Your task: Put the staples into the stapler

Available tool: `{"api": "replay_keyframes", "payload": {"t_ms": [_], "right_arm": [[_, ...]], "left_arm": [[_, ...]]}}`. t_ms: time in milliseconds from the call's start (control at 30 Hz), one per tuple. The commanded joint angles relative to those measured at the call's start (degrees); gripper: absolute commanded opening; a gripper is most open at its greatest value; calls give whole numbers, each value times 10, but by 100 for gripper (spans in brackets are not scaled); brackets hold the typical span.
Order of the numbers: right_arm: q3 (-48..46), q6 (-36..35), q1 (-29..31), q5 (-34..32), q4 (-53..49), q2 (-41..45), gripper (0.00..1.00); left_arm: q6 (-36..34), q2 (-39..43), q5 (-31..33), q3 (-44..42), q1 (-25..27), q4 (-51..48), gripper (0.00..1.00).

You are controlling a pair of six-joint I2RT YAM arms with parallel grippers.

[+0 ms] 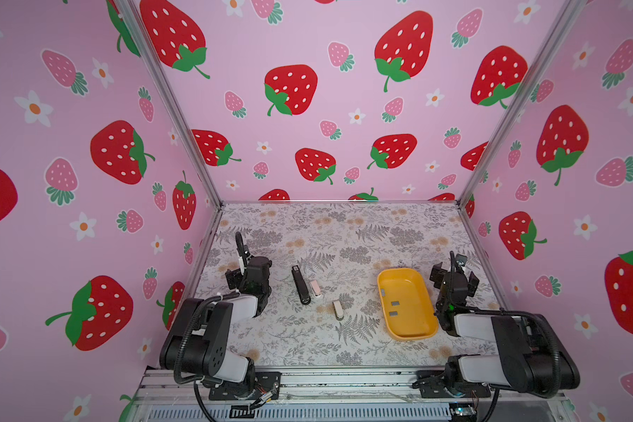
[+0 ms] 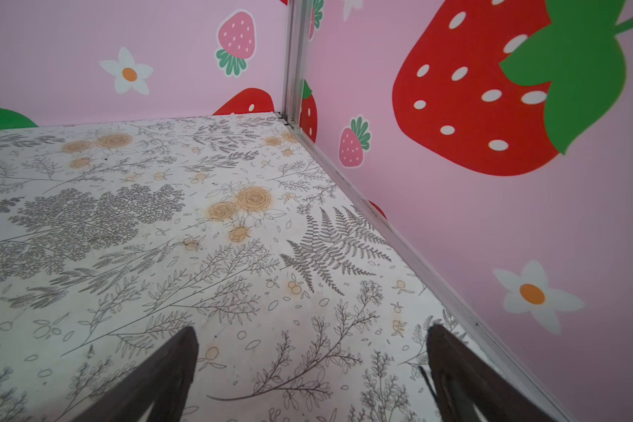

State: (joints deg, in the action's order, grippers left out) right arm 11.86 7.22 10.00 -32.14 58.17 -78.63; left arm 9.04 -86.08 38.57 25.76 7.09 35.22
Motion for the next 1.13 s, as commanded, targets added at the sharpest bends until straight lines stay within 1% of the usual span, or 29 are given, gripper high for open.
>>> {"api": "replay_keyframes", "payload": {"t_ms": [0, 67, 133, 167, 200, 233, 267, 300, 333, 367, 400, 433, 500, 567, 1100], "right_arm": [[-4, -28, 4, 55, 101, -3, 99], [-5, -27, 6, 49, 105, -8, 99], [-18, -32, 4, 43, 186, -62, 99], [-14, -42, 0, 60, 221, -88, 99], [15, -49, 0, 91, 156, -85, 99], [39, -52, 0, 105, 109, -93, 99], [39, -55, 0, 105, 132, -104, 99], [29, -45, 0, 94, 137, -101, 99], [18, -40, 0, 75, 162, -108, 99], [13, -41, -2, 74, 188, -114, 99], [20, -42, -2, 76, 166, -114, 99], [23, -41, -2, 77, 160, -114, 99], [21, -42, -2, 77, 167, -115, 99], [21, -42, -2, 77, 166, -115, 99], [21, -42, -2, 78, 165, -115, 99]], "left_arm": [[-48, -5, -97, 12, -6, 61, 99], [-54, -3, -114, 1, -7, 77, 99], [-55, -3, -129, -8, -10, 94, 99], [-58, -4, -137, -9, -12, 95, 99], [-55, -4, -146, -8, -14, 91, 99], [-57, -11, -173, -13, -21, 105, 99], [-62, -37, -182, -24, -26, 165, 99], [-64, -39, -177, -24, -24, 155, 99], [-56, -21, -188, -18, -27, 116, 98], [-58, -29, -187, -21, -28, 140, 96], [-61, -32, -182, -23, -27, 150, 96], [-57, -23, -186, -20, -27, 125, 99], [-57, -30, -185, -22, -28, 141, 99], [-56, -25, -189, -19, -29, 125, 99], [-55, -25, -190, -19, -31, 126, 99]]}}
